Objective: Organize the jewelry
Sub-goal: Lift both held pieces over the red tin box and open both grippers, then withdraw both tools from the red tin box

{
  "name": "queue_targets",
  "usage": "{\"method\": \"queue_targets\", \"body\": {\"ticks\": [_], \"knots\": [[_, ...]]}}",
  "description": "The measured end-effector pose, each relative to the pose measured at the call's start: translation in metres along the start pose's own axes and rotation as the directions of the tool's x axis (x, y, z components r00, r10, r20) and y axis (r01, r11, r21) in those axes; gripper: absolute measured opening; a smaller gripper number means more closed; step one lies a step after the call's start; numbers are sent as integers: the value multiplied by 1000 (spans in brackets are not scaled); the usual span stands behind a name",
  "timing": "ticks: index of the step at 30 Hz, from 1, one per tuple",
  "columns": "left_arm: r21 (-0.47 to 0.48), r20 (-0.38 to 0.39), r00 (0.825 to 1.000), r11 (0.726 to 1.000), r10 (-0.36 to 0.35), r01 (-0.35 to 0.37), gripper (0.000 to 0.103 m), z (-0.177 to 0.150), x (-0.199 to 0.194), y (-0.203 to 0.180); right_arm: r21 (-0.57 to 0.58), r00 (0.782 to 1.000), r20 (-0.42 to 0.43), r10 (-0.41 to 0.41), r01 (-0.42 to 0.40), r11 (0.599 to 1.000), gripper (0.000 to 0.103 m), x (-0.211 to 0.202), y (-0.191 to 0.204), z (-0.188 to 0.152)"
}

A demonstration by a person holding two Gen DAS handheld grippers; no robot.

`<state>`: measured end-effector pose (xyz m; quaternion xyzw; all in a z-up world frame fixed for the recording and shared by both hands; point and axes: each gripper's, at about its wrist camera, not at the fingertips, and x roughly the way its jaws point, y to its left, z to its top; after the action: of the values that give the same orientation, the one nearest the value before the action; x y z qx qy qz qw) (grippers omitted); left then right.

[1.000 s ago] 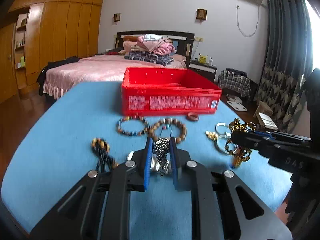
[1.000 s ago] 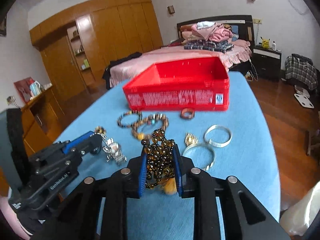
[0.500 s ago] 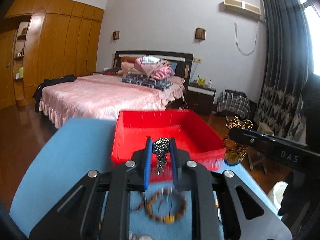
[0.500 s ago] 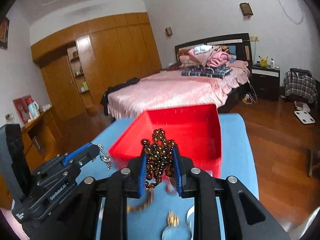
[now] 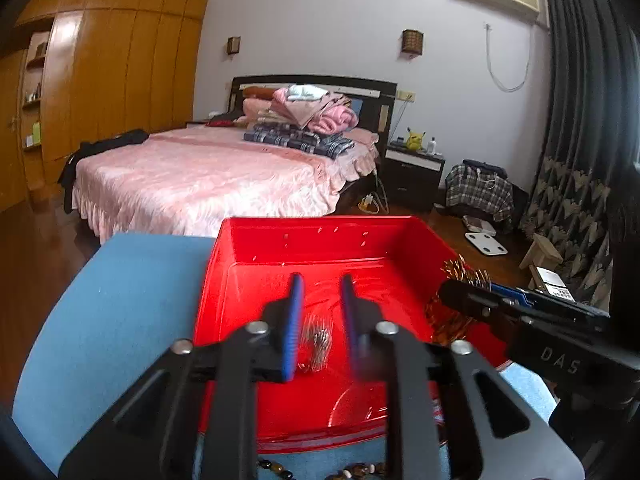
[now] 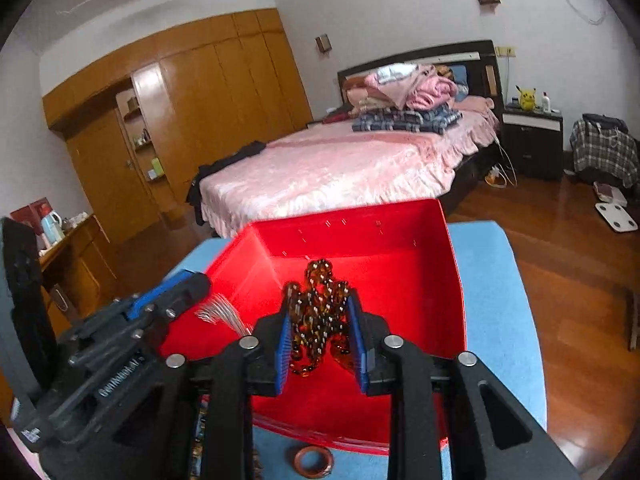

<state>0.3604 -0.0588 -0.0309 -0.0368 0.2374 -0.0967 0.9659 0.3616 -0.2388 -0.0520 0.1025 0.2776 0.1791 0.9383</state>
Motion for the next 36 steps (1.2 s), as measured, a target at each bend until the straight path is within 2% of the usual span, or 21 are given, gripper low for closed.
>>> {"method": "queue_targets", "body": {"ticks": [1,2,7,10,12,14,17,20,25,28,31,36], "knots": [[-4,4,1000,1000,3,-3,38,0,-1,1,8,1000,3,3,-3,1000,37,-1,-2,-2],[-7,9,1000,1000,9,-9,42,0,-3,3,11,1000,7,1,-1,1000,41,-3,-3,-2],[-14,6,1000,1000,25,-25,51,-5,-17,11,26,999,39,-32,31,999,49,-23,-2,-10],[-19,7,999,999,33,-33,61,-8,-35,16,21,997,58,-59,58,998,60,-44,3,-18],[-3,15,999,999,43,-43,69,-14,-52,16,24,995,69,-73,71,997,70,-59,7,-26],[5,16,999,999,48,-48,83,-23,-69,17,40,992,83,-96,93,995,80,-77,12,-39],[9,-8,998,998,64,-63,88,-45,-100,19,34,986,89,-140,138,990,91,-102,20,-62],[13,-45,996,997,79,-78,89,-70,-122,24,41,976,97,-194,191,981,95,-124,27,-89],[16,-67,987,989,146,-145,89,-106,-145,39,24,966,95,-239,238,971,97,-145,42,-129],[-13,-92,983,987,160,-162,89,-123,-150,52,-15,962,96,-257,259,966,97,-147,46,-141],[-4,-110,976,982,188,-189,89,-135,-151,57,-33,962,79,-263,266,963,97,-146,51,-152],[-9,-134,972,980,195,-198,83,-140,-146,61,-20,964,67,-258,260,965,97,-142,52,-162]]}}
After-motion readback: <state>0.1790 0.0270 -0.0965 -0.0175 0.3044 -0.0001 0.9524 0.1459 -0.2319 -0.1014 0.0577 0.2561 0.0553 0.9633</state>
